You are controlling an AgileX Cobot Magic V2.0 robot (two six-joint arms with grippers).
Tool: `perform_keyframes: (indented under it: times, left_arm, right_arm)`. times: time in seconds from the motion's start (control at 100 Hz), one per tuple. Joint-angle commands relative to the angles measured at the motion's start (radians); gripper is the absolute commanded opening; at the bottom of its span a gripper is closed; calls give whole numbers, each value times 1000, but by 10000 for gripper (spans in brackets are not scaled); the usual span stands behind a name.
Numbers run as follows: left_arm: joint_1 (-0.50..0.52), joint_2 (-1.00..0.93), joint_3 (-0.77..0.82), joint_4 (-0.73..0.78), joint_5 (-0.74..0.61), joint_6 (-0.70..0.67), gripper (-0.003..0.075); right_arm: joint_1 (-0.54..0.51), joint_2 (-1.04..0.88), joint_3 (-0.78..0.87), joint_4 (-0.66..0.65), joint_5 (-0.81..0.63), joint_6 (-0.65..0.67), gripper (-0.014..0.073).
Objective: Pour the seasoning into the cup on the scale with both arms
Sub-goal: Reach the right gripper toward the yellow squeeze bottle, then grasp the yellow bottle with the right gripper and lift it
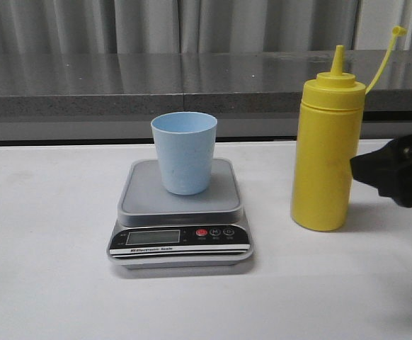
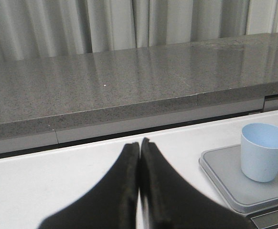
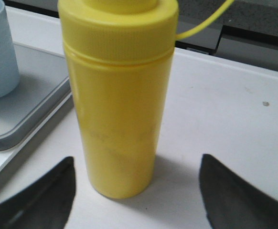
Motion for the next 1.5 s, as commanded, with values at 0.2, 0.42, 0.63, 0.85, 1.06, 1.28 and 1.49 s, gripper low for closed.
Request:
perform_keyframes:
  times: [0.2,0.42,0.63,0.85,1.06,1.28,1.49]
  left_arm:
    - [4,11,-29,-3,-81,-7,-18]
    - [4,11,-29,-3,-81,-7,-18]
    - [4,11,-29,-3,-81,-7,-18]
    - [4,11,-29,-3,-81,-7,-18]
    - [4,11,-26,-3,-81,-7,-18]
    - [4,11,-24,-3,-79,-7,-18]
    - [4,11,-24,-3,-79,-7,-18]
  right_arm:
    - [1,53,-14,-13,-290,-2,654]
    - [1,152,-14,-13,-436,-2,654]
    - [1,218,-46,-20,-461,26,654]
    - [1,249,-103,-44,-455,41,654]
    - [1,256,-143,-58,-437,49,654]
    - [1,256,-185,-73,-403,56,654]
    - [1,256,-217,-79,-373,57,654]
